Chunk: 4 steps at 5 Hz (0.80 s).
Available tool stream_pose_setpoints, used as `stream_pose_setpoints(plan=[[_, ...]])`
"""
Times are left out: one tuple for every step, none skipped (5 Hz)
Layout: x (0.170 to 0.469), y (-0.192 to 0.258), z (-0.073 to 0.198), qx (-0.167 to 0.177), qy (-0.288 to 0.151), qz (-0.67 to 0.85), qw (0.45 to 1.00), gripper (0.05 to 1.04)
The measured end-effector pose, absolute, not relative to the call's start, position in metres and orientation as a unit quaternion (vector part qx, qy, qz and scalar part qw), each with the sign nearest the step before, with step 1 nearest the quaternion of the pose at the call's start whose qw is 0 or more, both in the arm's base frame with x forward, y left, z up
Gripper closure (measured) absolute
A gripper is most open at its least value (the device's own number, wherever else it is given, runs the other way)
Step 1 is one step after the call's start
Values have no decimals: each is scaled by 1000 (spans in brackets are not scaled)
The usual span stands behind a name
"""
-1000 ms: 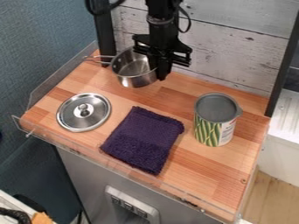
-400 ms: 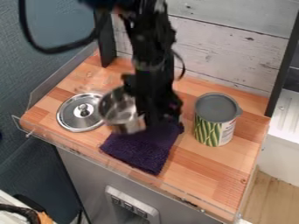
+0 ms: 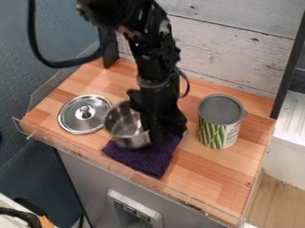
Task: Put the silver pot on the top of the cloth
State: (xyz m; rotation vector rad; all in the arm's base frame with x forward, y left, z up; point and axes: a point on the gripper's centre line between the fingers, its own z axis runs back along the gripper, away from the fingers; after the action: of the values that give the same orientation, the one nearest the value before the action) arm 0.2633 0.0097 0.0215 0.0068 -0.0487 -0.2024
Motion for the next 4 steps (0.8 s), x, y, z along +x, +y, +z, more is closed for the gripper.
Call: stream_pose_setpoints(plan=[[265,1,10,-9,-14,-111,994,1001],[266,-8,8,-10,-17,-133,991,1001],[261,-16,6,-3,-12,-154,988,1001],[257,-20,9,4,-14,-161,987,984]])
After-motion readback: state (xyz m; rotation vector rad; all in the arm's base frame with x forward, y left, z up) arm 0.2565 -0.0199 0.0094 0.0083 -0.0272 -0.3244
